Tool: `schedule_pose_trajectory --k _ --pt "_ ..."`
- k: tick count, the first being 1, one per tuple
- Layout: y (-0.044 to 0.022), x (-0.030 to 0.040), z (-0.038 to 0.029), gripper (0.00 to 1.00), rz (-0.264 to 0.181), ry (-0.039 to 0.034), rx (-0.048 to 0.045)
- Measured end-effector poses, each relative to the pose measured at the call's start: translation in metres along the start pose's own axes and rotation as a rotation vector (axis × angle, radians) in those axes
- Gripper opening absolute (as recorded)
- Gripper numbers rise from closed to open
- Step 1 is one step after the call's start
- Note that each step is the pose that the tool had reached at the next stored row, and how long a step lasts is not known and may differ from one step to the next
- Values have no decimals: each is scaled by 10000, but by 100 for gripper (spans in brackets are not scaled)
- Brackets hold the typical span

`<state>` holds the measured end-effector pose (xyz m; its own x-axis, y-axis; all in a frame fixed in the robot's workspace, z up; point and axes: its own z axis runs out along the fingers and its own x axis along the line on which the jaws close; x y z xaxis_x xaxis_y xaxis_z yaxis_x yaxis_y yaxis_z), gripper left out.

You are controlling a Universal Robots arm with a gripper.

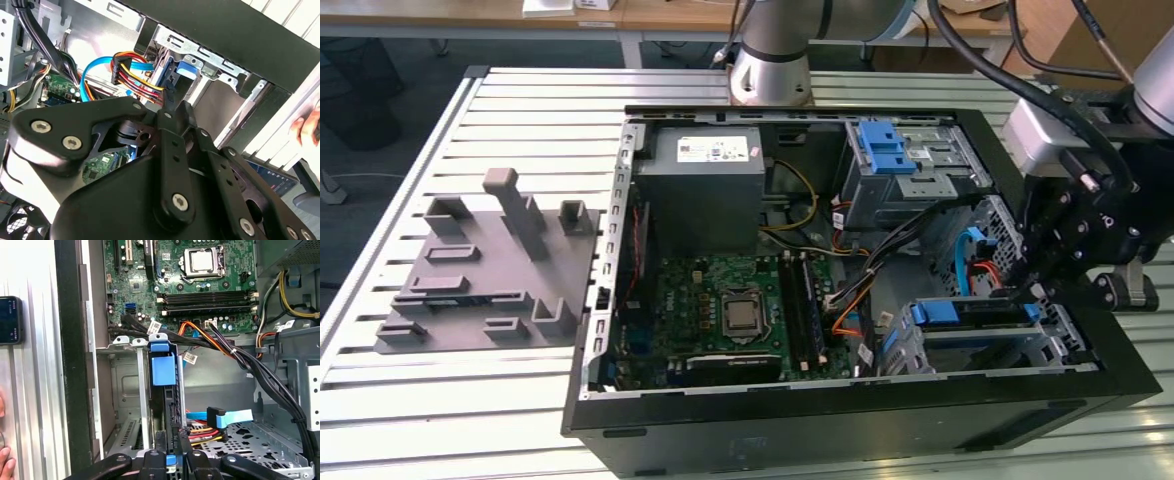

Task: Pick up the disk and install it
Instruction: 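Insert the first disk wire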

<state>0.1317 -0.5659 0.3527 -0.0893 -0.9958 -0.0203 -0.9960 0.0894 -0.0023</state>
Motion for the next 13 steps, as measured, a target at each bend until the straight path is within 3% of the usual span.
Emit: schedule_pose_trajectory --k 5,13 --pt "17 0 16 24 3 -197 -18" --pt "26 -2 44 24 -3 -229 -21"
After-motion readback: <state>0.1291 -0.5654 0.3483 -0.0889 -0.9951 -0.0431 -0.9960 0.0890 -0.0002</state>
